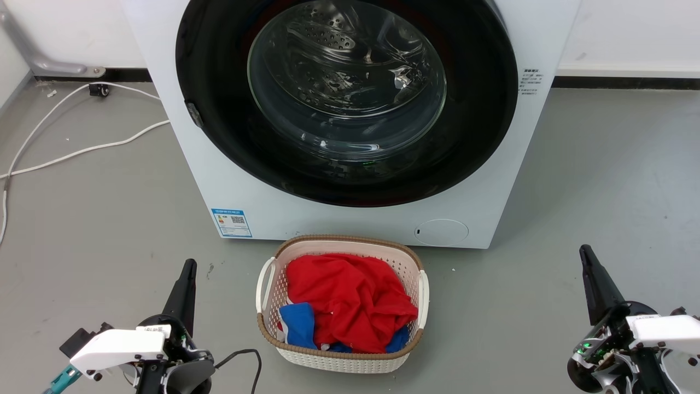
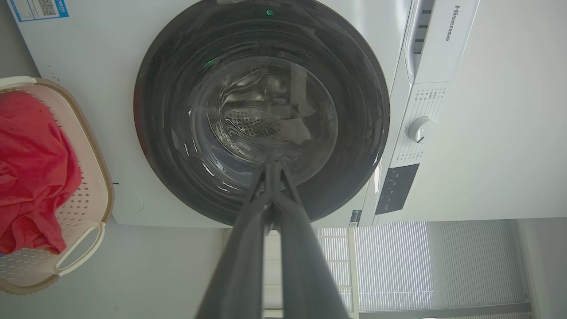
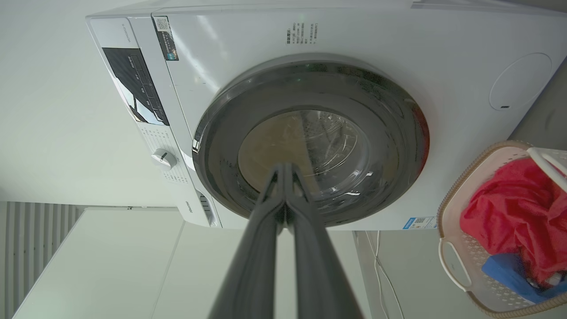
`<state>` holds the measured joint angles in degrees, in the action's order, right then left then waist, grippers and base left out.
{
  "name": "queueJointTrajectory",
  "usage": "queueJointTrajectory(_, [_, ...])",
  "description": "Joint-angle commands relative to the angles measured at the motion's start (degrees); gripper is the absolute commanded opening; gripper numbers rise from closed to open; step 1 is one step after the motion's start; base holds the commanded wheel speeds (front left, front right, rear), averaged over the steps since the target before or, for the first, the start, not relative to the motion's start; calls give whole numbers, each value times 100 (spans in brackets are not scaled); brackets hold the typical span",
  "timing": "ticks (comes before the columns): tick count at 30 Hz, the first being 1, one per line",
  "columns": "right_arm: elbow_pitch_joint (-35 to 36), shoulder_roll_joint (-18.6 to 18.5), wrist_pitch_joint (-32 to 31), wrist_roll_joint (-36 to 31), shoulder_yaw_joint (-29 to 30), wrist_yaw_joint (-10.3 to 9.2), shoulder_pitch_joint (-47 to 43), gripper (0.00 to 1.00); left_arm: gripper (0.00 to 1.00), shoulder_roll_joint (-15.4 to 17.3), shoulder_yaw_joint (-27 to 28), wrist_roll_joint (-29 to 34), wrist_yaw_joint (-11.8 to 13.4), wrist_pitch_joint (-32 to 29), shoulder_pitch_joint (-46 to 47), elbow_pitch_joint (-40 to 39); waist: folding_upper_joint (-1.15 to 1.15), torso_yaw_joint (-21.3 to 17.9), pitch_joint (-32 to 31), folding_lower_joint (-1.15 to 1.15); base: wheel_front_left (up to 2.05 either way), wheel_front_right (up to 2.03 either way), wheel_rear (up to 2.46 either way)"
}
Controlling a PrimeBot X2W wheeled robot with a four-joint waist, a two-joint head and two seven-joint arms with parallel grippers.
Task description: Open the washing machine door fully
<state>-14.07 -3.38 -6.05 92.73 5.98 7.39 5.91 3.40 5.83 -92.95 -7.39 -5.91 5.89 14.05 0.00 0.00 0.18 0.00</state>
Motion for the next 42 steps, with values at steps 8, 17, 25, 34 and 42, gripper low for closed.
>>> queueJointTrajectory(8, [-4,28,-9,-32,14,19,63,0,0,-8,21,39,-18,-28,61,6,0,0,0,0,0,0,0])
queueJointTrajectory(17, [-5,33,-18,-41,20,19,63,0,0,-13,29,45,-18,-38,63,7,0,0,0,0,0,0,0])
queueJointTrajectory(25, [-5,35,-24,-48,25,19,64,0,0,-19,36,54,-18,-35,63,6,0,0,0,0,0,0,0])
queueJointTrajectory(34, [-6,39,-28,-55,31,19,65,0,0,-23,43,49,-18,-43,64,7,0,0,0,0,0,0,0])
queueJointTrajectory(42, [-77,22,-9,-10,17,0,-49,100,100,-34,20,43,3,-20,-44,73,0,0,0,0,0,0,0])
